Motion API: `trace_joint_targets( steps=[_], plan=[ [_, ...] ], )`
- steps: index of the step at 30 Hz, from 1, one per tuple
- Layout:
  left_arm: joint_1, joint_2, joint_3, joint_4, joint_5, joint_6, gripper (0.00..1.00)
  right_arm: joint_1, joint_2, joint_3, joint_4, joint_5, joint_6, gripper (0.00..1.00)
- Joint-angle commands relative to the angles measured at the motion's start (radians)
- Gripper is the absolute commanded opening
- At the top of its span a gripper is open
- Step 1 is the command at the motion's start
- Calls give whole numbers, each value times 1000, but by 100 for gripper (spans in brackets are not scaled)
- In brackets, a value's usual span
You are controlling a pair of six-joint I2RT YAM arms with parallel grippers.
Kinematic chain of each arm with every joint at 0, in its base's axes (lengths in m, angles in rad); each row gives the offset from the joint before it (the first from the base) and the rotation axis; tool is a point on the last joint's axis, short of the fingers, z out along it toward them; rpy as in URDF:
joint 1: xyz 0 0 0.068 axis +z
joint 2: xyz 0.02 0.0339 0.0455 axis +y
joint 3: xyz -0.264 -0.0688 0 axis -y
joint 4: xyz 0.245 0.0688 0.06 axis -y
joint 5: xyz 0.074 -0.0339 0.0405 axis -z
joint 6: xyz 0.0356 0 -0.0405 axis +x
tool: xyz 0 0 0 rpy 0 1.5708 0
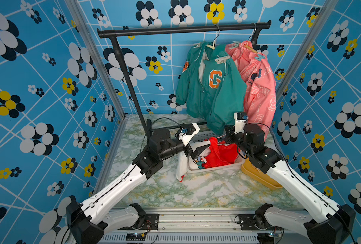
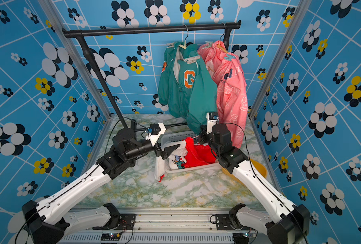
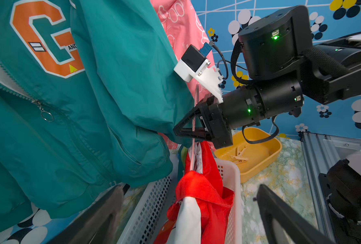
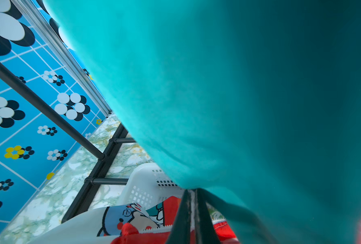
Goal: Remove the clothespins securing jackets to the hanger
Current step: Adjust the hanger.
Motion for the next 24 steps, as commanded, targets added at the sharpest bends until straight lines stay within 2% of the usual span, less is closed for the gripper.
trace_joint_targets(
  steps=[1,4,6,9,16,19,24],
  plan=[
    [-23,21,30,-23,-127,-66,99,18,25,52,17,80,-40,0],
    [-72,30,11,15,-252,-92,95,18,60,76,27,99,-32,0],
    [-145,40,5,24,-423,-49,95,19,92,96,38,110,-22,0],
    [-212,64,9,42,-579,-37,95,19,147,139,30,125,-14,0],
    [-263,112,-7,69,-675,-61,94,19,205,188,22,125,7,0],
    [-279,139,-16,79,-696,-68,100,19,208,192,14,129,9,0],
    [-290,196,-47,128,-730,-144,99,19,199,178,4,151,38,0]
  ],
)
